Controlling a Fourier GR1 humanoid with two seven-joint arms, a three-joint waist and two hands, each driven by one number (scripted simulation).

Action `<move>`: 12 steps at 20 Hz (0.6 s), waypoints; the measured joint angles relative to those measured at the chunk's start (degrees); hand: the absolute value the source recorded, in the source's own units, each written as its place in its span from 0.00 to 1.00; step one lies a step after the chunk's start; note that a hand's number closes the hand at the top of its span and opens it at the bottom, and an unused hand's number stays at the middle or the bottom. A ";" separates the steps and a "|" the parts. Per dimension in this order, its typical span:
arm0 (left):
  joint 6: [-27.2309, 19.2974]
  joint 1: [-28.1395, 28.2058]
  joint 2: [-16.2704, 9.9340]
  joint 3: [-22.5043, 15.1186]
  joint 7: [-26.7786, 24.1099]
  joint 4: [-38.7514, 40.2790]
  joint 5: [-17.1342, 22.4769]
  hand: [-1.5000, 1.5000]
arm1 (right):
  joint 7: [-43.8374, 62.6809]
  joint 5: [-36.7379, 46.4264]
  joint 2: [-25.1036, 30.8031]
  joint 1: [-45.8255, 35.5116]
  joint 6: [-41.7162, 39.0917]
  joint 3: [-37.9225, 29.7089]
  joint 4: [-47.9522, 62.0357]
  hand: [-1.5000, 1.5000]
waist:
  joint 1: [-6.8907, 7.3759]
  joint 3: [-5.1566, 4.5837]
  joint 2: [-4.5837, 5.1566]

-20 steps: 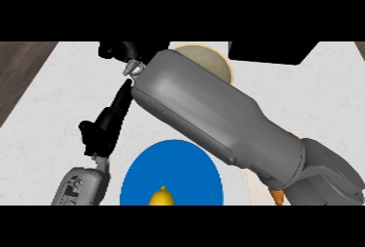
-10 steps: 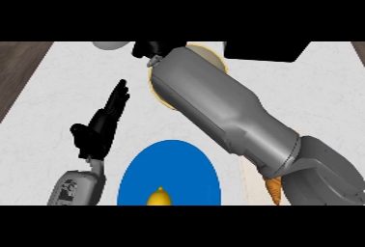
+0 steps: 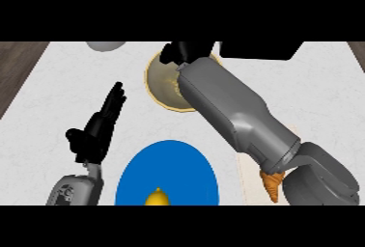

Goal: Pick the bell pepper from the placemat and place it in the bowl

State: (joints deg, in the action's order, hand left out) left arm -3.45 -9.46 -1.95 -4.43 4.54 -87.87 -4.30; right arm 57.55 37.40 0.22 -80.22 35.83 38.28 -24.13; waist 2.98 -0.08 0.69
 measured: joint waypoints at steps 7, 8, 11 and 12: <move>0.33 -0.60 -0.18 0.61 0.24 0.12 0.48 0.50 | -7.87 -7.72 -0.16 8.11 2.88 -6.31 -0.03 0.00 | -0.24 0.08 0.23; 0.42 -0.69 -0.18 0.62 0.48 -0.01 0.58 0.50 | -10.09 -9.06 -0.19 9.11 2.93 -7.44 -0.38 0.00 | -0.35 0.09 0.21; 0.46 -0.12 -0.26 0.93 -0.45 0.32 0.65 0.50 | -16.72 -12.41 -0.20 11.63 3.70 -9.92 -1.96 0.00 | -0.52 0.11 0.16; 0.38 -0.29 -0.28 0.92 0.03 -0.07 0.61 0.50 | -19.24 -13.24 -0.20 12.24 4.36 -10.76 -2.09 0.00 | -0.49 0.11 0.16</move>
State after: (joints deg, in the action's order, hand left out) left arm -3.06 -9.75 -2.23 -3.51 4.57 -87.94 -3.69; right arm 38.32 24.16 0.02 -67.99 40.19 27.52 -26.22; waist 2.49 0.02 0.85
